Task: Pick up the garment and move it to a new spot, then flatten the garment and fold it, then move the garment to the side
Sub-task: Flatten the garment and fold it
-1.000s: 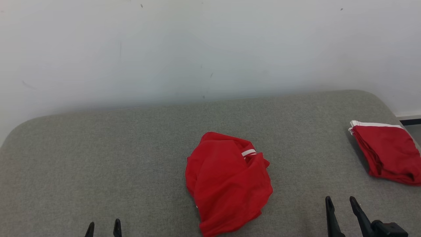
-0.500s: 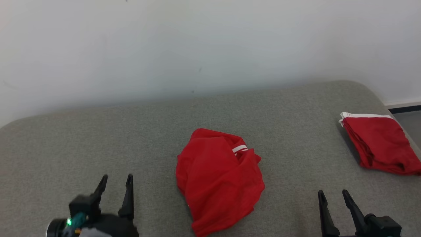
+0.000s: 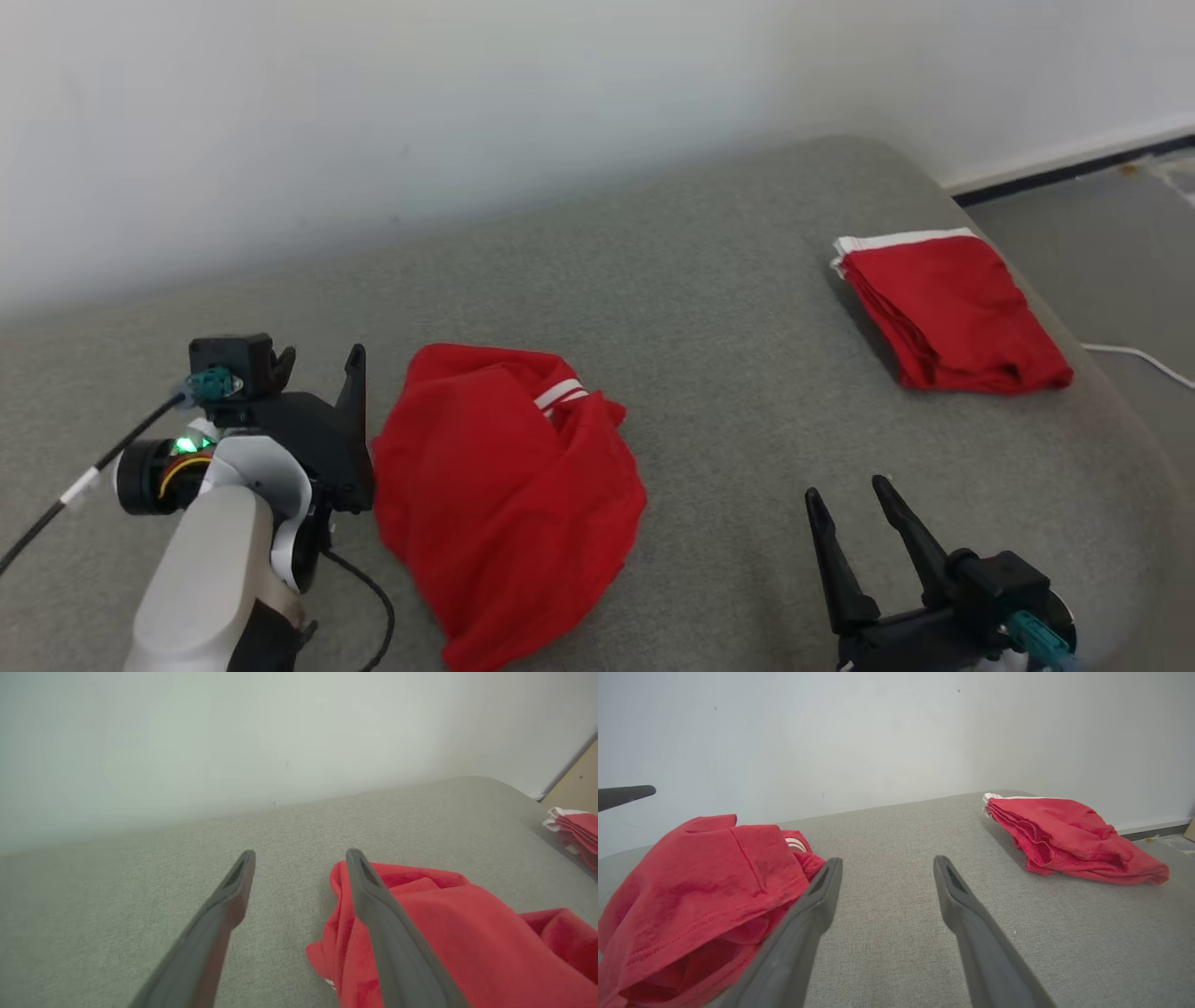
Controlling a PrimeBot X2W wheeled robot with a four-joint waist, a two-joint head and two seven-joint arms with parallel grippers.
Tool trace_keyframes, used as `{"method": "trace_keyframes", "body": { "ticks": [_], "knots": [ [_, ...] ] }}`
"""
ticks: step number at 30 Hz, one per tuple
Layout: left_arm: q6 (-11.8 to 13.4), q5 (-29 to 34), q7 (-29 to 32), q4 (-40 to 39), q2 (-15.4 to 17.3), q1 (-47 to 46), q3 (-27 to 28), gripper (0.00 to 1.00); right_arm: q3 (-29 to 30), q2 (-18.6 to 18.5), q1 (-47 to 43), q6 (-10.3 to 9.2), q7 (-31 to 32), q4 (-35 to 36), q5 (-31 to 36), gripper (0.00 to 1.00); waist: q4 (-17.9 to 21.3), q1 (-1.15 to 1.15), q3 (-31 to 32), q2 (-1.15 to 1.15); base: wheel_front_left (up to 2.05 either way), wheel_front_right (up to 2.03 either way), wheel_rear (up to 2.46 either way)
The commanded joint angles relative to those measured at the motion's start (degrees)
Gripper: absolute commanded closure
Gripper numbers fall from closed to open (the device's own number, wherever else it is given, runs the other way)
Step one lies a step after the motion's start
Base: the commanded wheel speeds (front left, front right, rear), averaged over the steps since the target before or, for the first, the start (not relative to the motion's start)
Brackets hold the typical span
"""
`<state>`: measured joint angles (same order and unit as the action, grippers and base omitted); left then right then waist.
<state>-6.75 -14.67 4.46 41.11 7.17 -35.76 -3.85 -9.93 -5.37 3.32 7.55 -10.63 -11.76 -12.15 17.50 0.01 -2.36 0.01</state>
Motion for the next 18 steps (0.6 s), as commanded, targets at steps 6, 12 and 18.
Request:
{"method": "trace_keyframes", "body": {
  "ticks": [6, 12, 18],
  "knots": [
    [0.1, -0.95, 5.04, 6.11, 1.43, -5.25, -0.44, 0.0, -2.06, 0.42, 1.97, -0.14, -1.16, -0.93, -1.32, 0.0, 10.68, -0.01, -8.22, -0.01, 0.0, 0.0, 0.0],
    [2.75, -1.83, 12.74, 12.05, 2.07, -9.04, 0.38, 0.0, -1.49, 0.27, 2.33, -0.14, -2.17, -1.94, -1.45, 0.0, 12.49, -0.01, -9.59, -0.01, 0.0, 0.0, 0.0],
    [5.91, -1.32, 19.69, 16.12, 2.23, -11.16, -0.37, 0.0, -0.74, 0.35, 1.68, -0.14, -2.82, -1.92, -1.08, 0.0, 12.35, -0.01, -9.67, -0.01, 0.0, 0.0, 0.0]
  ]
}}
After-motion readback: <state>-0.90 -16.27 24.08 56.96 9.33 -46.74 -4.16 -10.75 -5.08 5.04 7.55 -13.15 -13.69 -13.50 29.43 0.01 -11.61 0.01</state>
